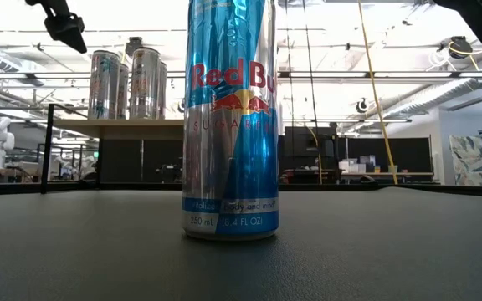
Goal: Place canned beverage on shelf
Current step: Put the red black soda can aligned with the red black soda can on the shelf
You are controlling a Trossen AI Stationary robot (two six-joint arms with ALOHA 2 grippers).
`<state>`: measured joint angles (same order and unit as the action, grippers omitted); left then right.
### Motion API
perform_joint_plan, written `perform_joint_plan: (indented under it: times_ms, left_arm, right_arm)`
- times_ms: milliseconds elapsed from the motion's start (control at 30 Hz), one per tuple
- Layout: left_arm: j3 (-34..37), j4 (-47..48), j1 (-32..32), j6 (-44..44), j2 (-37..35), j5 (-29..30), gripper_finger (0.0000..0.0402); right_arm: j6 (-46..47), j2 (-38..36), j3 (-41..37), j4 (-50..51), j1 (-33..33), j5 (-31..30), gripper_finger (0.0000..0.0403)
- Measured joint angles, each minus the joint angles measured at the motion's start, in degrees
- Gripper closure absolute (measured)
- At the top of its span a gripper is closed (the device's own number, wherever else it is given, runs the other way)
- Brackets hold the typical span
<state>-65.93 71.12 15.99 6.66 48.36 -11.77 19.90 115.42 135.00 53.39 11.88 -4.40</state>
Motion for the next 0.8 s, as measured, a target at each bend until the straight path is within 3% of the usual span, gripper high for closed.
perform_joint_plan:
  times_ms: [800]
  left_arm:
    - [0.0,-1.4,0.0,3.4,0.3,1.8,0.0029]
  right_arm:
    - [0.0,0.0,0.0,0.0,0.0,0.0,0.0403]
